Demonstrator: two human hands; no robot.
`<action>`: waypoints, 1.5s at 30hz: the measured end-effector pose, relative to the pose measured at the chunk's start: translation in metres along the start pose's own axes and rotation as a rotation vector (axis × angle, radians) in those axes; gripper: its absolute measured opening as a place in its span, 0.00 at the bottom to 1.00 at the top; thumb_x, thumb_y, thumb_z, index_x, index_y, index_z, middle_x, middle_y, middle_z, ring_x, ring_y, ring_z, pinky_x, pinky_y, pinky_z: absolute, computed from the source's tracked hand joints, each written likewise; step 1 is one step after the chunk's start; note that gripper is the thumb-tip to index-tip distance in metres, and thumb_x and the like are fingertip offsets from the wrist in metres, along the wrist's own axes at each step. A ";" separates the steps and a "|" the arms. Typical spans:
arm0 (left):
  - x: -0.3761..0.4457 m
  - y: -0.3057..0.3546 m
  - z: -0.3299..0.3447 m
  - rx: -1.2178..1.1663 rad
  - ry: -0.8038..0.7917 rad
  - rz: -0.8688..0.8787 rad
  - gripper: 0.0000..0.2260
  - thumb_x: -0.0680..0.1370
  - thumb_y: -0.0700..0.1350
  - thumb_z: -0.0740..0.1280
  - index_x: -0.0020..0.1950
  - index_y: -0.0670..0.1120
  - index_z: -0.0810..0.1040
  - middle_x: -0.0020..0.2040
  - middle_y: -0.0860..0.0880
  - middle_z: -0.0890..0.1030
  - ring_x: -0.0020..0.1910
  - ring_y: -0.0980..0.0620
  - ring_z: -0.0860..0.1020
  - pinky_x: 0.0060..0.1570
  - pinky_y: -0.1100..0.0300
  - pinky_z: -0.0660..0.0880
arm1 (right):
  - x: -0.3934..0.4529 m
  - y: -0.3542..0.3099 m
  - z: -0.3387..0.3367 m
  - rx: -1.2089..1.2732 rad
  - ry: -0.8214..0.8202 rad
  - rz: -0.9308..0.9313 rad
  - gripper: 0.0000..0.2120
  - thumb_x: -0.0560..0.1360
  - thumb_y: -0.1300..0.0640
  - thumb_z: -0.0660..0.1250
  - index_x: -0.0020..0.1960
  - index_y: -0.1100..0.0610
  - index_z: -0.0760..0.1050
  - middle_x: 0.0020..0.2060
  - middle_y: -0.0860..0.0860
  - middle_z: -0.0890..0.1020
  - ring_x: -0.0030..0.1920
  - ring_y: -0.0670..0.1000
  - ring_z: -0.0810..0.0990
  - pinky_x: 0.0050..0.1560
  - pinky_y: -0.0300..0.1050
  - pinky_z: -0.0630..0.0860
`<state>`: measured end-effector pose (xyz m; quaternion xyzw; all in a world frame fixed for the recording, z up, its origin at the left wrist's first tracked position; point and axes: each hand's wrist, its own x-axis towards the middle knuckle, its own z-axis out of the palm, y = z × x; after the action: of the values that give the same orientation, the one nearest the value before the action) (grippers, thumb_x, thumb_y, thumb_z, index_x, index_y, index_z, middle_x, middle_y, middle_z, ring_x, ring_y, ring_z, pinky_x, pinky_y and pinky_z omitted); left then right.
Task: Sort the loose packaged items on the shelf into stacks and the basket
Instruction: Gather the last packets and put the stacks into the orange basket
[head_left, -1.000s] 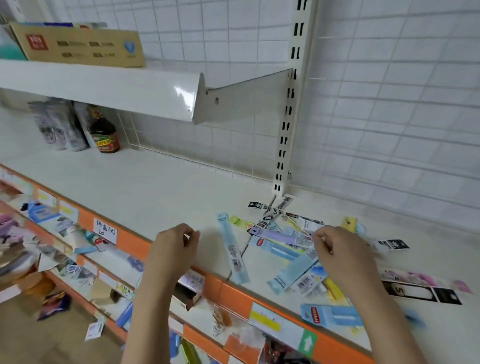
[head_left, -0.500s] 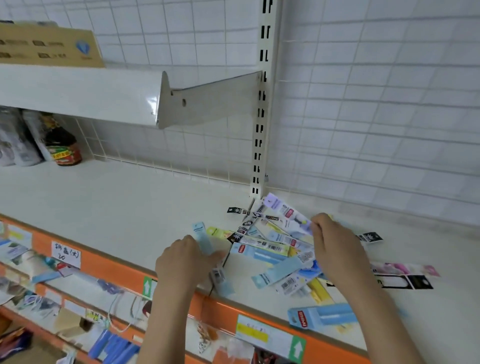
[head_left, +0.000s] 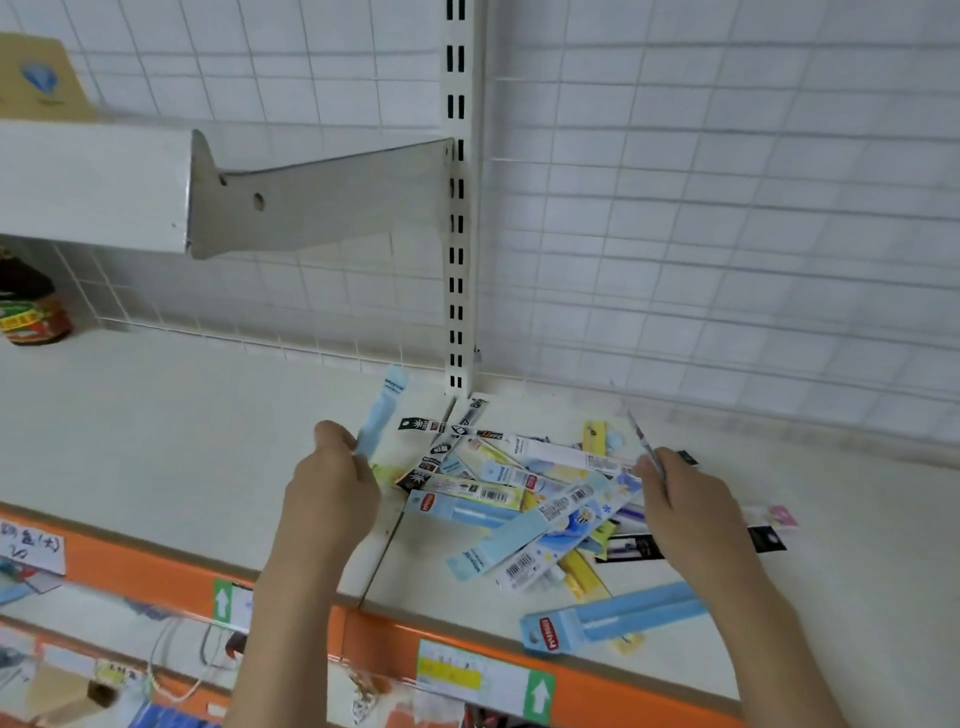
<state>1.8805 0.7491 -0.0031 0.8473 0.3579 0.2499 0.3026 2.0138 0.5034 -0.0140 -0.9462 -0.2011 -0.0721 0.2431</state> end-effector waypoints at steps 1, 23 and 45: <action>0.000 0.002 0.001 -0.025 0.005 0.012 0.05 0.78 0.37 0.57 0.52 0.43 0.64 0.39 0.43 0.75 0.35 0.42 0.71 0.36 0.55 0.65 | 0.003 0.003 -0.001 -0.023 -0.001 -0.006 0.12 0.81 0.53 0.51 0.46 0.57 0.70 0.32 0.48 0.71 0.37 0.54 0.72 0.38 0.47 0.67; 0.036 0.018 0.029 0.020 -0.168 0.113 0.07 0.79 0.44 0.60 0.41 0.47 0.73 0.29 0.49 0.71 0.27 0.52 0.66 0.27 0.60 0.63 | 0.066 -0.024 -0.015 -0.214 -0.067 -0.192 0.13 0.81 0.55 0.53 0.37 0.54 0.62 0.33 0.47 0.67 0.37 0.54 0.70 0.33 0.44 0.62; 0.060 0.070 0.075 0.353 -0.363 0.246 0.13 0.78 0.50 0.62 0.45 0.41 0.77 0.35 0.49 0.74 0.38 0.47 0.75 0.37 0.57 0.72 | 0.048 0.012 -0.010 0.016 -0.129 0.030 0.08 0.81 0.53 0.52 0.46 0.55 0.66 0.40 0.55 0.81 0.37 0.58 0.80 0.39 0.53 0.77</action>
<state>1.9973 0.7302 0.0060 0.9548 0.2304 0.0627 0.1770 2.0618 0.5052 0.0005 -0.9498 -0.2025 -0.0056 0.2382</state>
